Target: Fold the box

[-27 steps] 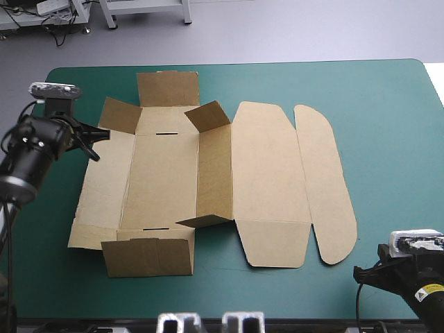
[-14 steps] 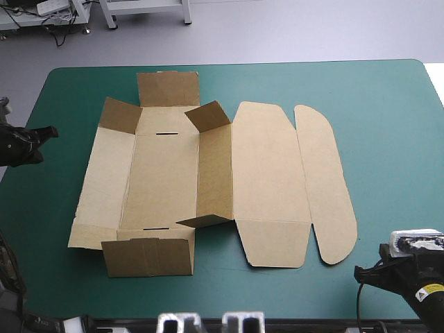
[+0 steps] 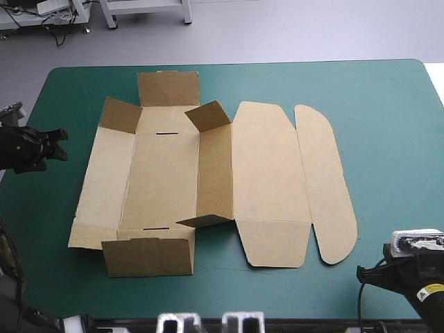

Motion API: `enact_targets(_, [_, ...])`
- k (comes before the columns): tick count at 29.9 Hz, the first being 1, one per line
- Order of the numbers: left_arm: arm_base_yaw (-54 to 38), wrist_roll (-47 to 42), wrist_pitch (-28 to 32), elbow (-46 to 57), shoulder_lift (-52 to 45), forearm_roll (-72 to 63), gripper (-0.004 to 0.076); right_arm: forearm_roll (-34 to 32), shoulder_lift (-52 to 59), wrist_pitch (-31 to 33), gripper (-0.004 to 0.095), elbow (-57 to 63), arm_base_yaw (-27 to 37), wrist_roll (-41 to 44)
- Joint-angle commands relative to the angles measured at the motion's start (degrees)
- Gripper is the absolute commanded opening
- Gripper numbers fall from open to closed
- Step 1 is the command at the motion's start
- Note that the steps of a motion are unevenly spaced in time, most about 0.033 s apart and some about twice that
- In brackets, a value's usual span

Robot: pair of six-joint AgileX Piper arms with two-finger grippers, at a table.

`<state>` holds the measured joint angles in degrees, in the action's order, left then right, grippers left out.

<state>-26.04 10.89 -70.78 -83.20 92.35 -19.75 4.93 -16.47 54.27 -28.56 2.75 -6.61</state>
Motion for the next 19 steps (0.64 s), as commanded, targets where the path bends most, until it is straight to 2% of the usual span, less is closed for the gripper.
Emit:
enact_targets(1, [0.0, 0.5, -3.0, -0.4, -2.1, -1.4, 0.0536, -0.1, -0.6, -3.8, -0.0015, -1.3, -0.2, 0.1])
enact_targets(4, [0.0, 0.8, -2.9, 2.7, -2.1, -2.2, 0.0533, -0.1, -0.6, -3.8, -0.0015, -1.3, -0.2, 0.1])
enact_targets(9, [0.0, 6.2, -2.0, 10.8, -2.1, -3.6, 0.0531, -0.1, -0.6, -3.8, -0.0015, -1.3, -0.2, 0.1])
enact_targets(14, [0.0, 13.7, -1.5, 16.5, -2.0, -14.2, 0.0531, -0.1, -0.6, -3.9, -0.0015, -1.3, -0.2, 0.1])
enact_targets(19, [0.0, 14.4, 0.4, 20.2, -2.0, -15.3, 0.0531, -0.1, -0.6, -4.0, -0.0015, -1.3, -0.2, 0.1])
